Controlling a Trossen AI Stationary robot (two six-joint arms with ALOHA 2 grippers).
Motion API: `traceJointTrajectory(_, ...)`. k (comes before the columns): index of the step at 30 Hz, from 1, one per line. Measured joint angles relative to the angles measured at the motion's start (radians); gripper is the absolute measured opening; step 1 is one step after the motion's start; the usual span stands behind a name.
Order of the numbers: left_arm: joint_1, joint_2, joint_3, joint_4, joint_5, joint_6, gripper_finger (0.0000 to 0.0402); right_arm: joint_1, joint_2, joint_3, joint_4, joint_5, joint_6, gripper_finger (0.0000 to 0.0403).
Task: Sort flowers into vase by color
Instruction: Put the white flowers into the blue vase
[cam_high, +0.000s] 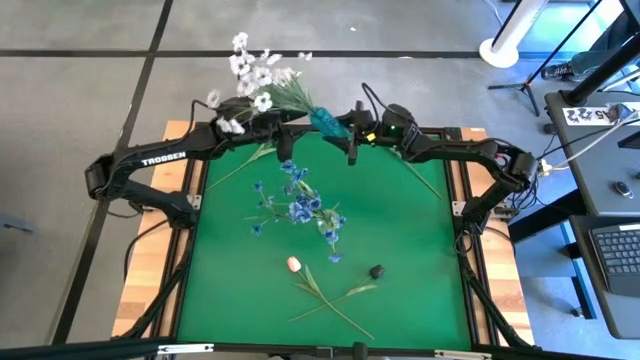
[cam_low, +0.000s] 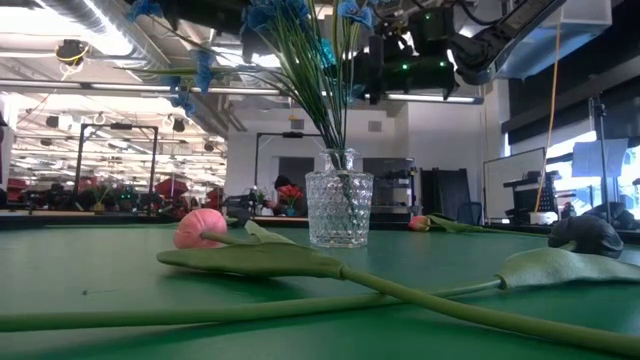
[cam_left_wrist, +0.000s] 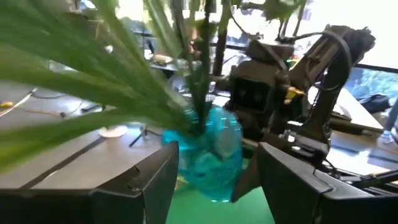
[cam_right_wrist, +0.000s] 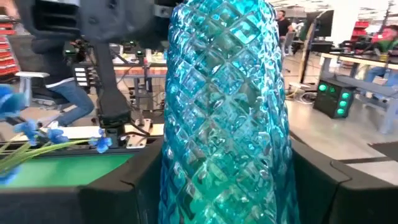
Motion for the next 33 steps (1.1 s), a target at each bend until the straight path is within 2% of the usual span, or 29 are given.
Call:
traceJointTrajectory(3,-0.007,0.000,0.000,-0.024,-0.018,0.004,0.0212,0.001,0.000,0.000,0.008,-0.019,0.010,0.0246)
traceJointTrajectory(9,-0.015,-0.001,0.000,-0.069,-0.120,0.004,0.0212,0.000,0.002,-0.001,0.010,-0.024,0.025,0.0246)
traceJointTrajectory(15,-0.020,-0.009,0.001,-0.087,-0.127,0.008,0.0212,0.000,0.002,-0.002,0.010,-0.024,0.025,0.0246)
traceJointTrajectory(26,-0.027,-0.173,-0.010,-0.263,-0.127,0.018,0.0212,0.000,0.004,-0.003,0.008,-0.029,0.025,0.0246)
traceJointTrajectory(33,-0.026,-0.257,-0.011,-0.401,-0.193,0.018,0.0212,0.000,0.005,-0.004,0.021,-0.030,0.039,0.0246)
